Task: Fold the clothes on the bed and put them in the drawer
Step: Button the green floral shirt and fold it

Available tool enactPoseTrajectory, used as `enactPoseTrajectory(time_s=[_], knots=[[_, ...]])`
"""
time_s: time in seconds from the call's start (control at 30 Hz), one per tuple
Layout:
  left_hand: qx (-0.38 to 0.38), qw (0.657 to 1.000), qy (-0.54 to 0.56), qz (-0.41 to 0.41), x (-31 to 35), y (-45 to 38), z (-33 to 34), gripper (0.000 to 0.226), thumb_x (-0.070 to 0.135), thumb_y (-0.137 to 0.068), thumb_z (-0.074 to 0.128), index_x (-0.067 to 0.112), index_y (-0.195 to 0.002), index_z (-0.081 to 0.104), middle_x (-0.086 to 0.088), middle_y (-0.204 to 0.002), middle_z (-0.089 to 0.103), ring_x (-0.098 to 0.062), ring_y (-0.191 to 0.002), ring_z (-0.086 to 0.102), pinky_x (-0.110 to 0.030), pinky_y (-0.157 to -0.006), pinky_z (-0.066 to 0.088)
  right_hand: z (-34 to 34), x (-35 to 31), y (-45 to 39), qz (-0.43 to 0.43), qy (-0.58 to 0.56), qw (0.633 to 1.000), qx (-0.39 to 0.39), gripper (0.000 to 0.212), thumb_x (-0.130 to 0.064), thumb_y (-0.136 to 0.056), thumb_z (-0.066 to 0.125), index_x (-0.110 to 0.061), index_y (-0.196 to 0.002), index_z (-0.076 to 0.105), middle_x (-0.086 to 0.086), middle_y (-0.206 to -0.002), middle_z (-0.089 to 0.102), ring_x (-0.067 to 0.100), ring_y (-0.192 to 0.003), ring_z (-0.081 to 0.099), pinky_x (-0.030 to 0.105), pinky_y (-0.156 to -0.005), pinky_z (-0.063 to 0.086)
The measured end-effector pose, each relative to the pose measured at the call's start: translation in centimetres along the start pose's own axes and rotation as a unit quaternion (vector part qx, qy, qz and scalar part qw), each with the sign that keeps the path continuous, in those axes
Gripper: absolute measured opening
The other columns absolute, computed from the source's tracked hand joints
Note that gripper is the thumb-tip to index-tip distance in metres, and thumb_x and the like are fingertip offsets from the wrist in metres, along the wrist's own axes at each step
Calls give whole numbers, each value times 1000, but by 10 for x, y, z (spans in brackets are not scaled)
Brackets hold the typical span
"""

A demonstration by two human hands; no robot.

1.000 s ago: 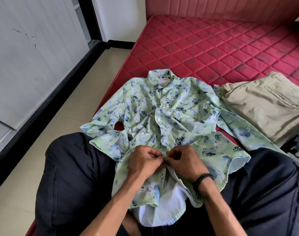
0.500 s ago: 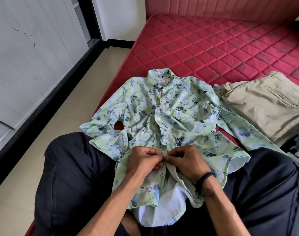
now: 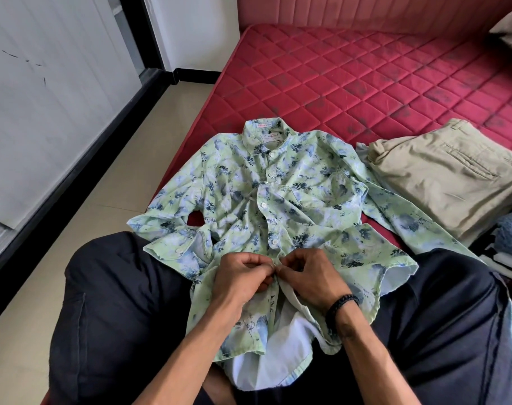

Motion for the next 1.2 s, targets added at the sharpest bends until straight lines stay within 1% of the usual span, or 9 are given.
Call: enactPoseTrajectory(time_s=[0.17, 0.27, 0.33, 0.47, 0.73, 0.9, 1.0, 1.1, 1.2], knots=[[0, 1000, -5, 5, -3, -3, -1, 11, 2, -86, 78, 11, -92, 80, -9, -76, 78, -18, -65, 71, -28, -62, 61, 0, -6, 3, 1, -23, 998, 51, 30, -43, -75, 78, -14, -72, 71, 4, -65, 72, 5, -49, 56, 27, -46, 47], [-6, 1000, -16, 7, -4, -4, -1, 14, 1, -86, 77, 13, -92, 81, -8, -75, 78, -17, -66, 72, -26, -61, 58, 1, -8, 3, -4, -31, 998, 48, 22, -30, -81, 81, -13, -71, 71, 5, -64, 72, 5, -47, 56, 28, -47, 49], [-7, 1000, -20, 9, -5, -4, 0, 14, 2, -86, 77, 15, -90, 81, -8, -75, 78, -17, -66, 72, -27, -62, 58, 1, -8, 3, -9, -17, 998, 53, 20, -28, -82, 80, -14, -72, 71, 4, -64, 72, 7, -50, 58, 30, -49, 51], [-6, 1000, -26, 12, -5, -5, -1, 15, 1, -86, 76, 14, -91, 81, -7, -75, 78, -17, -67, 73, -28, -63, 59, 3, -8, 2, -4, -19, 998, 56, 18, -29, -80, 81, -15, -73, 71, 2, -64, 71, 6, -50, 58, 24, -47, 48], [-6, 1000, -17, 8, -7, -5, -1, 14, 1, -86, 78, 14, -91, 81, -5, -77, 79, -18, -70, 75, -27, -64, 60, 8, -5, 3, 20, -56, 998, 25, 18, -23, -83, 79, -12, -73, 69, 10, -66, 72, 11, -48, 58, 30, -48, 48], [-3, 1000, 1, 5, -7, -5, -1, 13, 1, -86, 78, 12, -90, 81, -8, -78, 79, -18, -68, 73, -27, -62, 61, 8, -7, 7, 54, -128, 990, -5, 19, -12, -89, 77, 5, -87, 68, 17, -62, 71, 15, -45, 62, 24, -42, 47], [-1, 1000, 5, 13, -7, -6, -1, 13, 1, -86, 78, 14, -88, 81, -7, -78, 79, -21, -73, 75, -28, -67, 63, 9, -8, 6, 69, -178, 981, -24, 18, -9, -93, 72, 7, -91, 65, 16, -64, 72, 20, -50, 66, 29, -49, 56], [0, 1000, -2, 20, -7, -9, -2, 13, 4, -84, 81, 17, -86, 81, -4, -79, 79, -24, -80, 78, -37, -78, 64, 10, -6, 5, 83, -224, 971, -24, 14, -6, -93, 72, 2, -85, 65, 19, -70, 74, 28, -60, 71, 38, -60, 61], [1, 999, -16, 29, -9, -12, -1, 14, 5, -83, 82, 19, -85, 81, -1, -79, 79, -21, -80, 78, -41, -83, 64, 11, -2, 5, 90, -240, 966, -18, 14, -4, -90, 75, 4, -83, 65, 16, -67, 73, 24, -57, 70, 30, -53, 58]])
Point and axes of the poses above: each hand's wrist, its own y-axis away from the middle knuckle, its own z-axis out of the palm, x = y × z, the point moved 4 cm from there along -y, towards the middle knuckle
